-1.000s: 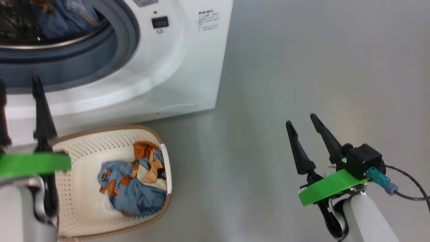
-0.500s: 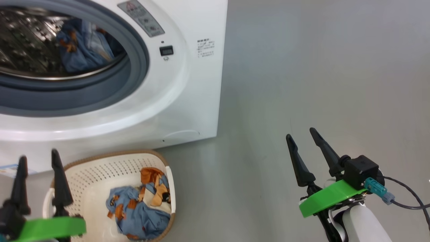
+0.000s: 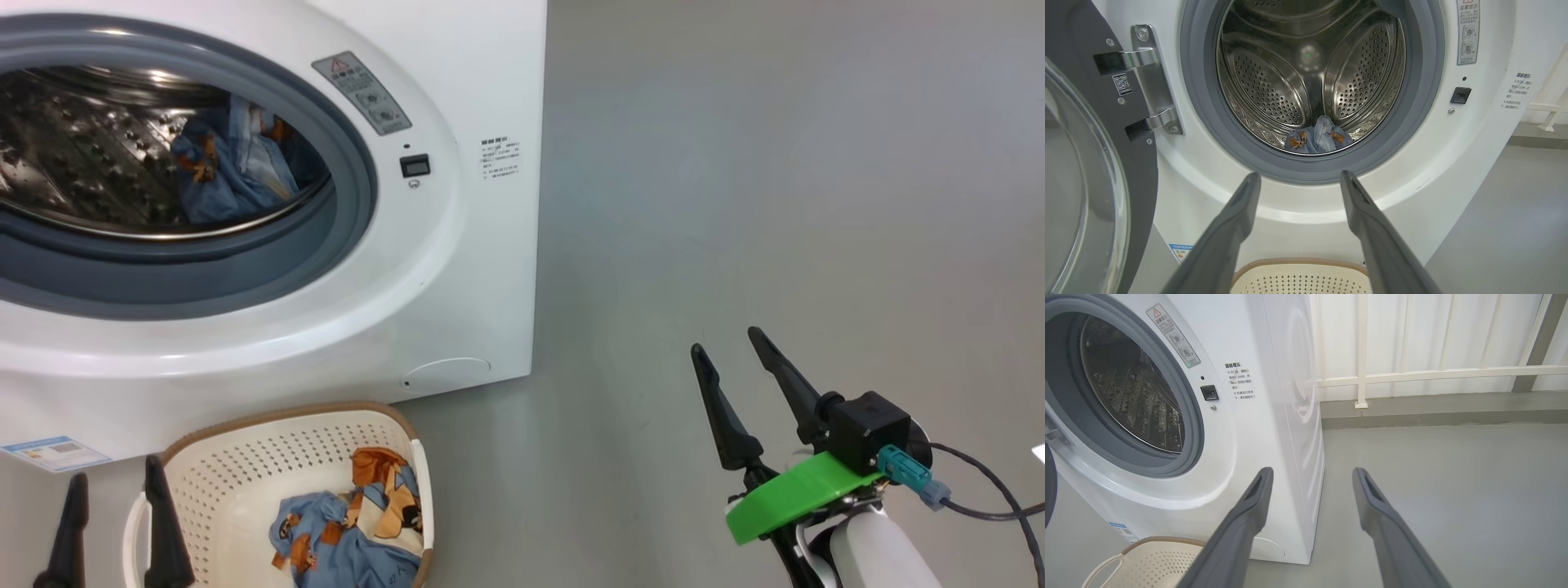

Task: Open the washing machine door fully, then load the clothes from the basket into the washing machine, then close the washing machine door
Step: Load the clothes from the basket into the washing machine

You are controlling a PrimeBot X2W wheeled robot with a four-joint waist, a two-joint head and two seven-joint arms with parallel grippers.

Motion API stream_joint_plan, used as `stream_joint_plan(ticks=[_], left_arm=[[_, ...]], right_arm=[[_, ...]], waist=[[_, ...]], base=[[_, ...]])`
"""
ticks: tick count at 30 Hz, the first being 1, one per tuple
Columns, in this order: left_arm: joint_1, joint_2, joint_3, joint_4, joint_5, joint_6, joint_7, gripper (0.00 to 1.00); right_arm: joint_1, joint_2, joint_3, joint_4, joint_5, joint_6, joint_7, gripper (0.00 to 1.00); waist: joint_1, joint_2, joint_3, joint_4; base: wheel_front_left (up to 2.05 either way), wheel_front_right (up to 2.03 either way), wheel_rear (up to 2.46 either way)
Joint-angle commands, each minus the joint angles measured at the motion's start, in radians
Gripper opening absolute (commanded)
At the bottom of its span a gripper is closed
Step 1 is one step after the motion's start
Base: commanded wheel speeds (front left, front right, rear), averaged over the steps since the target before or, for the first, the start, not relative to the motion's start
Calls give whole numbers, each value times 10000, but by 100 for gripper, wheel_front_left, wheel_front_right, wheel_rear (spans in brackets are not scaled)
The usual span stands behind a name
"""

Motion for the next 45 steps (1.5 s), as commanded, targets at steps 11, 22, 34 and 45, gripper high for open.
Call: stream_joint_plan(ticks=[11,22,34,45], left_arm=[[602,97,-33,-394,-262,615,-51,100],[1017,96,-340,-565,-391,921,-51,100],[1129,95,-557,-468,-504,1046,-51,100],[630,95,-777,424,-647,488,-51,100]], right_arm=[[304,59,278,-213,-116,62,-49,100],[459,59,249,-172,-116,62,-49,100],[547,59,186,-180,-159,62,-49,100],[445,59,183,-373,-117,62,-49,100]], waist=[[1,0,-308,69],[1,0,-561,98],[1,0,-597,152],[1,0,224,39]], base=[[0,0,0],[0,0,0],[0,0,0],[0,0,0]])
